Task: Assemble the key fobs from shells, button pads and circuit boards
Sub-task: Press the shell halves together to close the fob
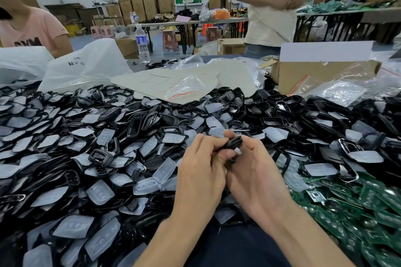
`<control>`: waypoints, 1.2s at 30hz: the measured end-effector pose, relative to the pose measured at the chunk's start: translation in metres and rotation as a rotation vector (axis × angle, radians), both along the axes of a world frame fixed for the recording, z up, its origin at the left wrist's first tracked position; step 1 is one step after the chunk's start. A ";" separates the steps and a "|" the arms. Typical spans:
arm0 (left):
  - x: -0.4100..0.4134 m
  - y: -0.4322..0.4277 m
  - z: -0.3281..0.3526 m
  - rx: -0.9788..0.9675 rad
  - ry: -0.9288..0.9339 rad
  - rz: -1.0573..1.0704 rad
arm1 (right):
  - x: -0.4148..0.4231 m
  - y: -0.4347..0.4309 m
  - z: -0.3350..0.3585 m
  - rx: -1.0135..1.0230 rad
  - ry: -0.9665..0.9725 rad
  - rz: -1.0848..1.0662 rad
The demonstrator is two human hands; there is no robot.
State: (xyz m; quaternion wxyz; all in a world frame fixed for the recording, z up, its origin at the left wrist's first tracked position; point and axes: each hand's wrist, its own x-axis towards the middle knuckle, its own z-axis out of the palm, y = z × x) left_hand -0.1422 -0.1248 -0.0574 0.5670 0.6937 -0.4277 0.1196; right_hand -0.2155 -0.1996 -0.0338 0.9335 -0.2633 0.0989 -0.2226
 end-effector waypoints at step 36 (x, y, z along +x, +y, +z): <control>0.013 0.007 0.014 -0.067 0.628 -0.317 | -0.002 -0.027 -0.022 -0.775 0.184 -0.316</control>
